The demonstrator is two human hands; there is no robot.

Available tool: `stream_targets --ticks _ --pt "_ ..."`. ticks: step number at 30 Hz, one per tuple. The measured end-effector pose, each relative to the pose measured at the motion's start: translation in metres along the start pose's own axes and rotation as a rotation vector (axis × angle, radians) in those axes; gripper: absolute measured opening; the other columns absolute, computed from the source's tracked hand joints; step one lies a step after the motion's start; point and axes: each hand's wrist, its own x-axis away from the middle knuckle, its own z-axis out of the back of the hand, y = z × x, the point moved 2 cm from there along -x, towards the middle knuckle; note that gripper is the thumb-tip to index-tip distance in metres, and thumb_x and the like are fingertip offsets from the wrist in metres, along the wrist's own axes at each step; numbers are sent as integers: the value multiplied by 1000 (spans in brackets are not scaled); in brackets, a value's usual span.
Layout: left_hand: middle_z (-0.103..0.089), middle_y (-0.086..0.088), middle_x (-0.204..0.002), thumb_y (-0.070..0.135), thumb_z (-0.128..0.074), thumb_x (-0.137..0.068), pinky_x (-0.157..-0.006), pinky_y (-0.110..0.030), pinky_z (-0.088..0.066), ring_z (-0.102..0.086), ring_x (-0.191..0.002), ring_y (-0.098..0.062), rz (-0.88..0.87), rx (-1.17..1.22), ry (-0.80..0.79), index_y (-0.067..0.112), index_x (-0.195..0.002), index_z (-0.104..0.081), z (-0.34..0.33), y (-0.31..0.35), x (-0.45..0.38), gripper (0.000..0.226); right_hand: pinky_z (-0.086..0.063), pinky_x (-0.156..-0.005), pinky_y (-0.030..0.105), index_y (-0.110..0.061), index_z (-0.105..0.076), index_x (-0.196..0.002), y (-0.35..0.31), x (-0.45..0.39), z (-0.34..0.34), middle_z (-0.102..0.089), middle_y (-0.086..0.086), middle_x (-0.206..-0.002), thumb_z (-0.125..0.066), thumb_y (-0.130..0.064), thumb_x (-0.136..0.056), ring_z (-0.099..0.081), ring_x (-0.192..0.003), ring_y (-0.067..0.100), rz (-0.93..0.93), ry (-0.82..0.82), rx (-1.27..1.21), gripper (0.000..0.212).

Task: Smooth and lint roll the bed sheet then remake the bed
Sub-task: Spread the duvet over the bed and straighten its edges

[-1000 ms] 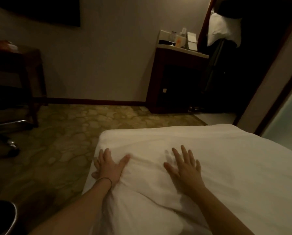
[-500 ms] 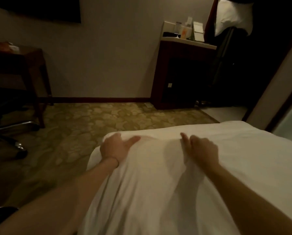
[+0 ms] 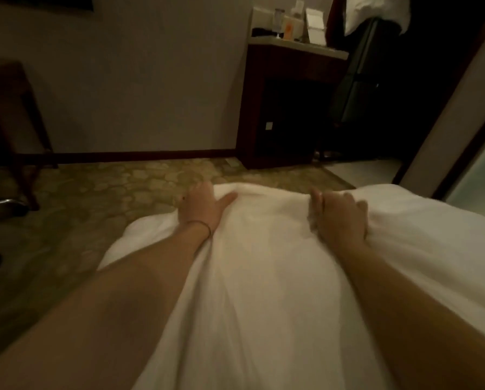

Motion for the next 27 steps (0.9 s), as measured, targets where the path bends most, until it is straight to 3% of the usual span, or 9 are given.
stream_targets --ticks 2,5,8,12,17,20,23,25,27 --pt "-64 -5 -111 81 -40 -86 -91 -45 -32 -55 -106 -29 -25 -113 -94 22 -103 -57 -53 -31 24 64 -34 -89 45 -22 -63 -89 22 45 -69 -68 5 -97 -11 -60 -98 -54 -103 30 -57 -174 94 66" --pt "-63 -2 -98 77 -38 -90 -87 -42 -29 -55 -100 -26 -117 -139 -100 25 -87 -49 -85 -49 32 53 -33 -88 48 -19 -58 -82 30 80 -123 -67 8 -94 -7 -62 -96 -52 -102 33 -47 -197 74 68" --pt "-60 1 -97 77 -40 -89 -85 -40 -27 -55 -98 -23 -104 -133 -103 26 -88 -46 -85 -53 22 52 -30 -94 53 -18 -59 -87 29 70 -125 -66 12 -101 -21 -56 -100 -49 -109 36 -90 -235 -28 55" --pt "-55 4 -96 79 -39 -89 -85 -39 -25 -53 -101 -22 -105 -150 -127 27 -91 -48 -89 -58 22 53 -36 -95 55 -10 -57 -115 13 88 -122 -55 20 -116 -16 -56 -97 -45 -115 41 -55 -273 40 63" --pt "-54 -6 -129 70 -46 -90 -103 -44 -32 -49 -120 -28 -107 -171 -302 19 -124 -51 -56 -48 32 61 -25 -105 46 -16 -39 -133 -46 102 -96 -36 11 -131 -26 -61 -97 -34 -122 34 -35 -488 -96 59" --pt "-31 -1 -155 75 -43 -87 -116 -54 -11 -27 -142 -26 -143 -285 -282 26 -149 -29 -2 -74 52 81 -23 -107 42 -24 -36 -134 -101 89 -73 -31 1 -136 -28 -66 -94 -30 -127 26 140 -509 -334 58" --pt "-37 -2 -153 80 -48 -82 -116 -49 -24 -33 -140 -27 196 22 -147 28 -148 -34 54 -143 74 86 -15 -115 40 -37 -34 -139 -163 59 -71 -25 -7 -150 -25 -66 -95 -19 -140 19 331 -473 -350 54" --pt "-52 -5 -134 80 -59 -76 -99 -33 -41 -52 -122 -25 392 384 -258 22 -135 -51 64 -173 85 83 -4 -120 43 -41 -26 -148 -197 47 -83 -10 -10 -161 -21 -66 -96 -2 -149 16 374 -567 -299 58" --pt "-50 0 -126 86 -62 -66 -95 -28 -44 -56 -113 -20 436 492 -344 23 -128 -55 61 -181 101 89 4 -121 46 -41 -21 -151 -221 43 -104 -9 -10 -163 -9 -70 -91 1 -150 15 428 -683 -222 67"
